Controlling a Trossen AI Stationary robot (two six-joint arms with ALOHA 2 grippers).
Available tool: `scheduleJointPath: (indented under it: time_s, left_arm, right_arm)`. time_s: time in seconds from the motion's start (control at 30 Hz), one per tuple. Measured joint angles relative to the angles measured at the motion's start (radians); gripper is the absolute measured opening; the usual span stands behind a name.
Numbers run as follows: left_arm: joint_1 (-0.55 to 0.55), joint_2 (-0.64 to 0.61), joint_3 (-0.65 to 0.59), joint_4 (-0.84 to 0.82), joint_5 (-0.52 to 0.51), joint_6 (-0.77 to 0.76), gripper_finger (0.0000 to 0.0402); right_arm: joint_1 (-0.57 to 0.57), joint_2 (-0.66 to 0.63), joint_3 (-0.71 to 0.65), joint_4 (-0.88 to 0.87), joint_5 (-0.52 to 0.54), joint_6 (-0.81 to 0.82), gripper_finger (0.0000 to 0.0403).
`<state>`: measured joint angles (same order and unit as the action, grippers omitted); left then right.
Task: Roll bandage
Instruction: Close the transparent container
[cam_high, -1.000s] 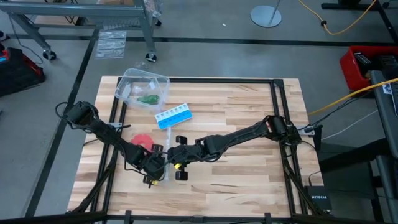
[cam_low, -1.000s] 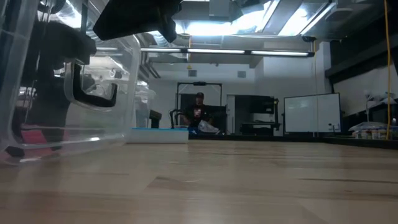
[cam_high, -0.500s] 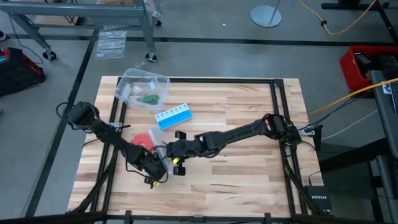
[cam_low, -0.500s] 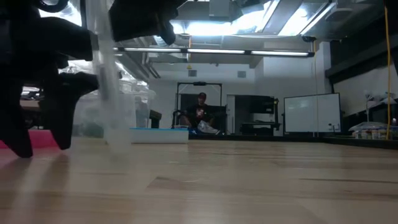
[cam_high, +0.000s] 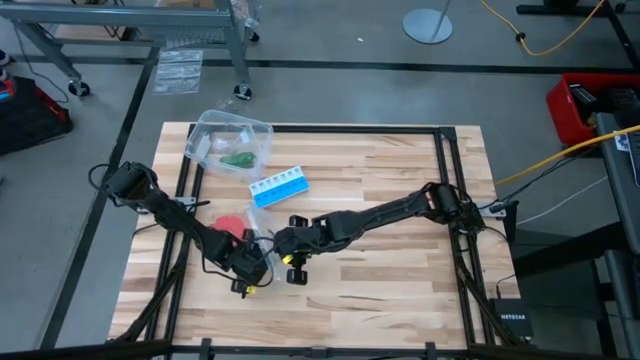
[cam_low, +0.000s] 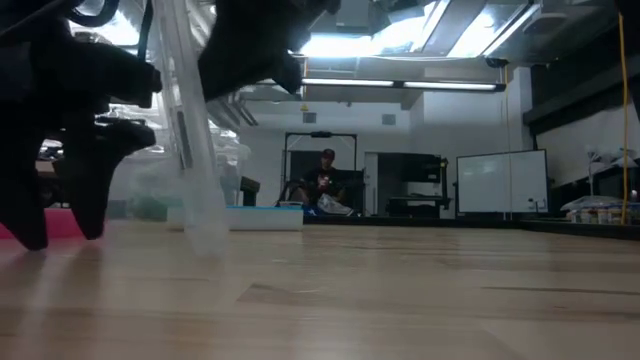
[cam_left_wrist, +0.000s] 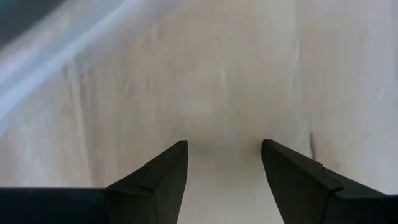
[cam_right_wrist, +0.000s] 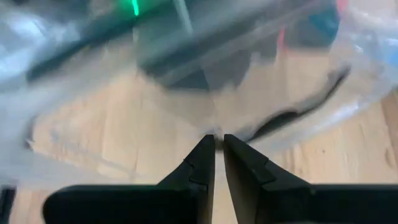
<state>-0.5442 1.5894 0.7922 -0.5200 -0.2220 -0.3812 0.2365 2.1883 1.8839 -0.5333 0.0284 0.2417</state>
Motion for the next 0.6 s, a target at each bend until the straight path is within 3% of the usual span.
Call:
scheduleJointPath:
  time_s: [0.2,0.6]
  left_arm:
    - [0.0,-0.06,-0.001,-0.003,-0.025,-0.004,0.0198]
    - [0.018,-0.066,0.003,0.008,-0.033,-0.069,0.0198]
  right_arm:
    - [-0.004,0.0,0.0,-0.038,-0.003,0.015,0.004]
    - [-0.003,0.003,0.0,-0.055,-0.047,0.016,0.004]
